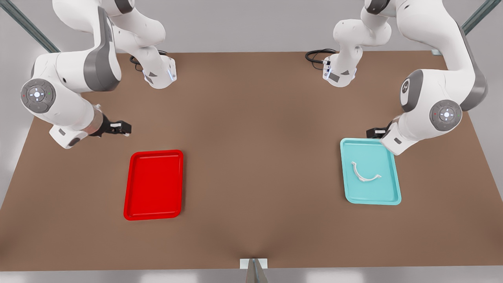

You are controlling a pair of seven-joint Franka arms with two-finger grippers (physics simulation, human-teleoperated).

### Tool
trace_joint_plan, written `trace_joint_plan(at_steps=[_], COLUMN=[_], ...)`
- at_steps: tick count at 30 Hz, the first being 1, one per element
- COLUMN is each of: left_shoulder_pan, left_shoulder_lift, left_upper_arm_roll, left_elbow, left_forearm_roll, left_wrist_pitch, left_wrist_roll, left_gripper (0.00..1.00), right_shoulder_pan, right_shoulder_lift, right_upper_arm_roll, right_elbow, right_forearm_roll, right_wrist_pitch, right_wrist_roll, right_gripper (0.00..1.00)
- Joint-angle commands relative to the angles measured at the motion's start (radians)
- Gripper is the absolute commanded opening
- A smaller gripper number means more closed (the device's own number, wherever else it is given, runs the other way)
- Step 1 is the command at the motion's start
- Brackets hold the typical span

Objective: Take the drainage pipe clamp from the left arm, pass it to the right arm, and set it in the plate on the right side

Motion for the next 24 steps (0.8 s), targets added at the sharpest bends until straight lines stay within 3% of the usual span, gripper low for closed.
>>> trace_joint_plan(at_steps=[1, 4, 5, 8, 13, 16, 18, 19, 24], left_shoulder_pan=[-0.001, 0.012, 0.056, 0.165, 0.226, 0.257, 0.256, 0.256, 0.246], left_shoulder_lift=[0.000, 0.046, 0.144, 0.285, 0.384, 0.425, 0.425, 0.417, 0.405], left_upper_arm_roll=[0.001, 0.006, 0.006, 0.006, 0.009, 0.022, 0.044, 0.042, 0.039], left_elbow=[0.000, 0.000, -0.001, -0.093, -0.262, -0.261, -0.262, -0.271, -0.337], left_forearm_roll=[-0.008, -0.048, -0.094, -0.105, -0.105, -0.189, -0.165, -0.053, -0.037], left_wrist_pitch=[0.009, 0.029, 0.210, 0.491, 0.778, 0.741, 0.747, 0.791, 0.874], left_wrist_roll=[0.027, 0.021, 0.096, 0.852, 1.504, 1.638, 1.851, 1.854, 1.856], left_gripper=[1.00, 1.00, 1.00, 1.00, 1.00, 1.00, 1.00, 1.00, 1.00], right_shoulder_pan=[0.001, 0.001, 0.004, 0.001, 0.001, 0.001, 0.001, 0.001, 0.001], right_shoulder_lift=[-0.002, 0.011, 0.021, 0.028, 0.039, 0.041, 0.044, 0.045, 0.048], right_upper_arm_roll=[0.000, -0.002, 0.000, 0.001, 0.001, 0.000, 0.000, 0.000, 0.000], right_elbow=[-0.003, -0.002, -0.002, -0.006, -0.009, -0.011, -0.012, -0.015, -0.021], right_forearm_roll=[0.000, 0.006, 0.012, 0.015, 0.015, 0.015, 0.015, 0.015, 0.014], right_wrist_pitch=[0.057, 0.059, 0.060, 0.079, 0.083, 0.086, 0.086, 0.088, 0.094], right_wrist_roll=[-0.023, -0.023, -0.005, -0.008, -0.008, -0.008, -0.009, -0.009, -0.011], right_gripper=[1.00, 1.00, 1.00, 1.00, 1.00, 1.00, 1.00, 1.00, 1.00])
